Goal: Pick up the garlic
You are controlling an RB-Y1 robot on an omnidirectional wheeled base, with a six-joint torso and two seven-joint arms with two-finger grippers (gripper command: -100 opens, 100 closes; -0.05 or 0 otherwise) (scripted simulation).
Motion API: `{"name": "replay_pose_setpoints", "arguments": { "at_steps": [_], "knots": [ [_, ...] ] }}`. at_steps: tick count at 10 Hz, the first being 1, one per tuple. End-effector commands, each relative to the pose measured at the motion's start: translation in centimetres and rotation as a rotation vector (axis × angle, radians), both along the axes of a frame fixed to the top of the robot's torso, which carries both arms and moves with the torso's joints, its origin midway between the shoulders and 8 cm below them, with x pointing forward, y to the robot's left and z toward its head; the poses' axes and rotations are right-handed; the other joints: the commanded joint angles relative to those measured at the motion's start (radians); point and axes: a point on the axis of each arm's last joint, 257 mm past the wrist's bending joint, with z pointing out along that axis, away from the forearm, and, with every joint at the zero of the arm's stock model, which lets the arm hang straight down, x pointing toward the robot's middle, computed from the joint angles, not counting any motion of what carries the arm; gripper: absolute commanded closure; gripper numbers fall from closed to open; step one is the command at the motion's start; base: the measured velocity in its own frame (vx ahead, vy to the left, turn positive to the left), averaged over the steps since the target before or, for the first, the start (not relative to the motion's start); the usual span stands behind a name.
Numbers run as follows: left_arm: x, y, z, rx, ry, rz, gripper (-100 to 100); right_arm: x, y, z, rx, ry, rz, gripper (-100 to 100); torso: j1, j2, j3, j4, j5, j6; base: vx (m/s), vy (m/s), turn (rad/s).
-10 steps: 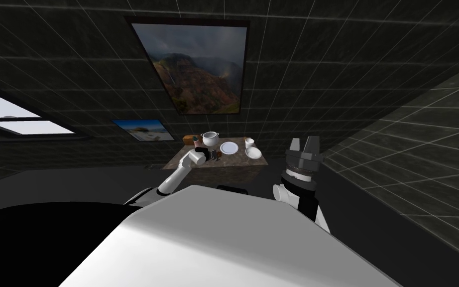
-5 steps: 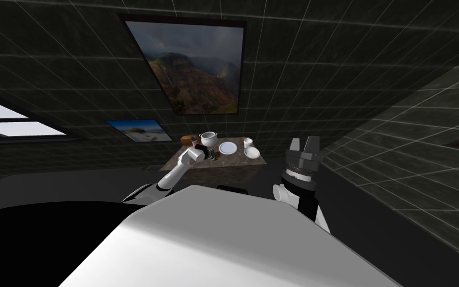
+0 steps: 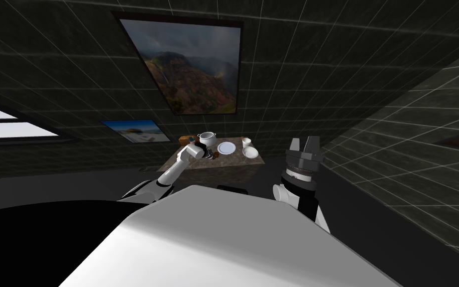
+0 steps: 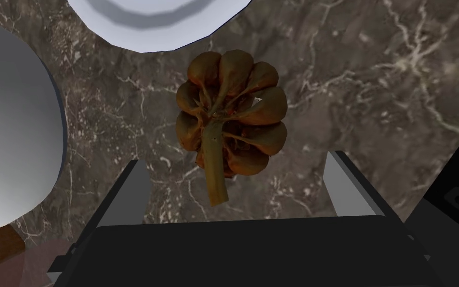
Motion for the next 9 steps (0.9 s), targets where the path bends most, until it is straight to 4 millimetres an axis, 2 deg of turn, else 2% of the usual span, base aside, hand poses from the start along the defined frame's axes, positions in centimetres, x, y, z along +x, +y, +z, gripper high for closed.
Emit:
{"name": "replay_pose_setpoints", "arguments": {
  "at_steps": [1, 4, 5, 6, 7, 9],
  "knots": [
    [0.0, 1.3, 0.3, 0.013, 0.022, 0.038, -100, 0.0, 0.0, 0.0, 0.000, 0.000, 0.000, 0, 0.000, 0.000, 0.000, 0.000, 0.000, 0.000, 0.004, -0.031, -0.029],
    [0.2, 3.0, 0.8, 0.029, 0.044, 0.092, -100, 0.0, 0.0, 0.0, 0.000, 0.000, 0.000, 0, 0.000, 0.000, 0.000, 0.000, 0.000, 0.000, 0.005, -0.025, -0.017],
    [0.2, 2.7, 0.7, 0.026, 0.038, 0.079, -100, 0.0, 0.0, 0.0, 0.000, 0.000, 0.000, 0, 0.000, 0.000, 0.000, 0.000, 0.000, 0.000, 0.003, -0.010, -0.002],
    [0.2, 2.8, 0.7, 0.026, 0.040, 0.082, 0, 0.0, 0.0, 0.0, 0.000, 0.000, 0.000, 0, 0.001, 0.000, 0.000, 0.000, 0.000, 0.000, 0.000, 0.000, 0.000],
    [0.8, 3.8, 0.3, 0.026, 0.040, 0.093, -100, 0.0, 0.0, 0.0, 0.000, 0.000, 0.000, 0, 0.002, 0.000, 0.000, 0.000, 0.000, 0.000, -0.019, -0.023, -0.089],
    [1.4, 4.8, -0.1, 0.026, 0.040, 0.104, -100, 0.0, 0.0, 0.0, 0.000, 0.000, 0.000, 0, 0.000, 0.002, 0.001, 0.000, 0.000, 0.000, -0.037, -0.026, -0.067]
  ]
}}
